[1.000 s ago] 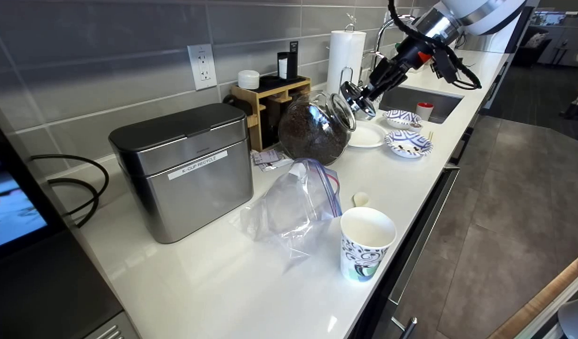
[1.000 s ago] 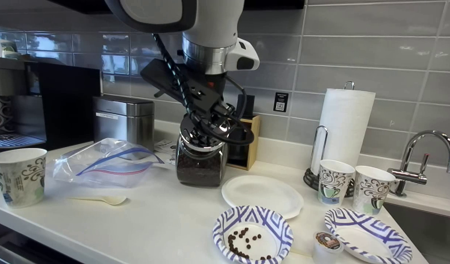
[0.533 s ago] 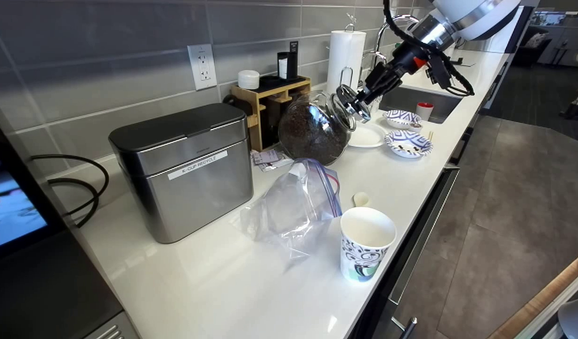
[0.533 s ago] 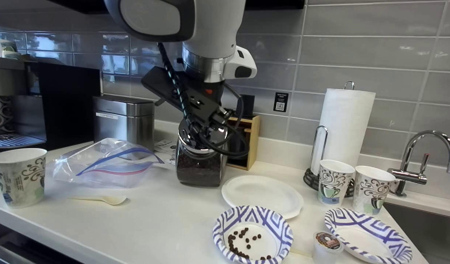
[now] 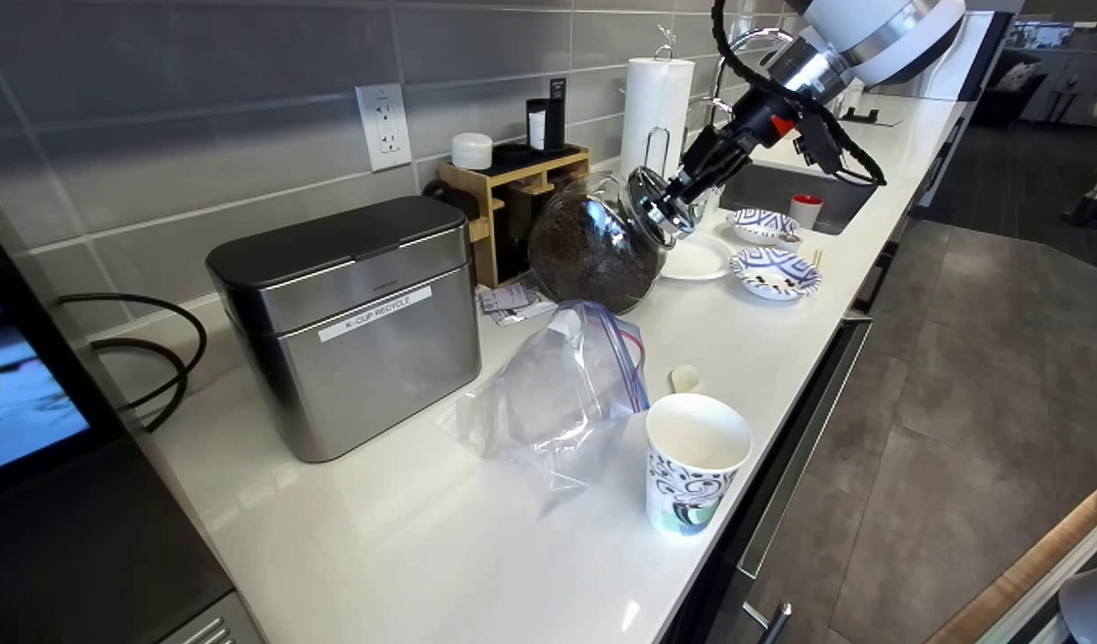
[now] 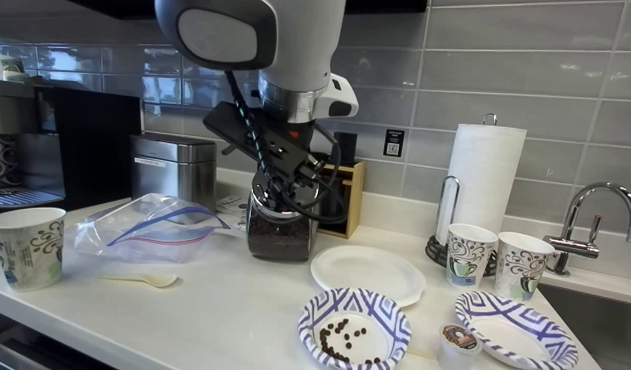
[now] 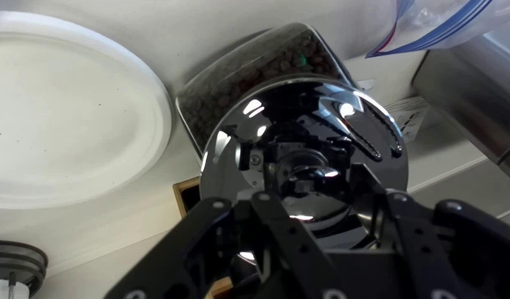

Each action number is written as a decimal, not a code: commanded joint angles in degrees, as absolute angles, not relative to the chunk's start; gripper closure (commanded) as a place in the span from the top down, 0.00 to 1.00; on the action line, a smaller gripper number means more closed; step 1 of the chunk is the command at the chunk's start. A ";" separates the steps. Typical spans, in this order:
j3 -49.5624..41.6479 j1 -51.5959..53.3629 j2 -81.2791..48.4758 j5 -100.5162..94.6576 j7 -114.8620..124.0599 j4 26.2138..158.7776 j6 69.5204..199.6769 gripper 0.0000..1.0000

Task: Put the scoop inside the jar and then close it

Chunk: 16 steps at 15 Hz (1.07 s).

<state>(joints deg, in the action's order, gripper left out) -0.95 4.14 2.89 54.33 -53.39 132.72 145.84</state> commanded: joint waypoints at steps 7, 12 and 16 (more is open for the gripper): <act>0.97 3.81 0.35 56.96 -54.12 130.79 148.08 0.21; 1.41 3.74 -0.24 55.98 -53.73 130.93 148.36 0.21; 1.57 3.87 -0.22 56.57 -53.92 131.16 148.97 0.21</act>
